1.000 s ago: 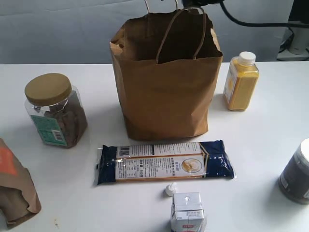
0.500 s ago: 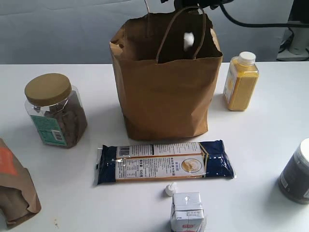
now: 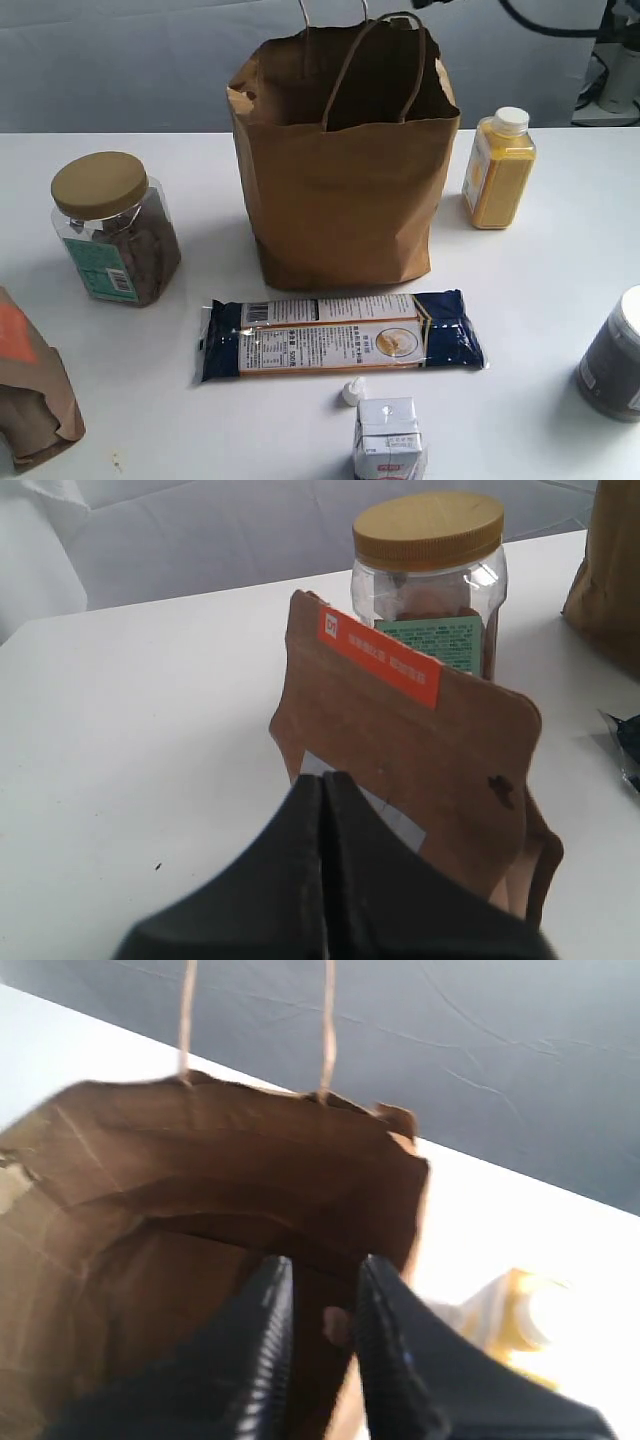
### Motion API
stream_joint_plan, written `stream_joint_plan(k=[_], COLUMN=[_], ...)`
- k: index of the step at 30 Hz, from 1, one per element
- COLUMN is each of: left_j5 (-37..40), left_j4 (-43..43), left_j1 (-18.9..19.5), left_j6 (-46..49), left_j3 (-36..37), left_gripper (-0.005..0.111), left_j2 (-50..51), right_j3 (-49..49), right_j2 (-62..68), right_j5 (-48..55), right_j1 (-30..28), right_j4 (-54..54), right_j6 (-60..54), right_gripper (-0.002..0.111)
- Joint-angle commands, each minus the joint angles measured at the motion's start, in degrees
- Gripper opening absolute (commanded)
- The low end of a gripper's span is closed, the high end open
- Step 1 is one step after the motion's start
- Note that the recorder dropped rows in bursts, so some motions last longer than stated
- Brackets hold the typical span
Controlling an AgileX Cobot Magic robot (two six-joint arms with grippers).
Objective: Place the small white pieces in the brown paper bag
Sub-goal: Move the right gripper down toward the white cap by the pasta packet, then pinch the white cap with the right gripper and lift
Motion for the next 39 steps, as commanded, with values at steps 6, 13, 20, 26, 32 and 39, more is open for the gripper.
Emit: stream_joint_plan(k=[6,13,20,26,32,39], left_j5=[-0.4,-0.4,-0.4,-0.4,-0.4,-0.4], left_j4=[-0.5,-0.5,-0.5,-0.5,-0.5,-0.5], left_j1=[-0.5,-0.5,-0.5,-0.5,-0.5,-0.5], left_j6=[-0.1,-0.1,-0.1,-0.1,-0.1,-0.1], left_j3=[0.2,0.2,0.2,0.2,0.2,0.2], left_gripper=[0.0,0.0,0.0,0.0,0.0,0.0], left_j2=[-0.2,-0.2,-0.2,-0.2,-0.2,-0.2], right_j3=[12.9,27.4,33.8,34.1,33.9,33.9], right_j2=[-9.8,-16.6,-12.7,-7.9,-2.1,4.0], right_j5=[13.3,12.5,9.4,2.4,-2.4,-1.6], right_j1=[0.0,0.0,0.1,6.0,11.4,11.4], right_j4=[-8.5,2.7,22.7,24.1,22.9,23.7], right_j6=[6.5,2.6,-7.8,-10.2,-9.7,-8.4], right_gripper=[0.0,0.0,0.0,0.0,0.001,0.037])
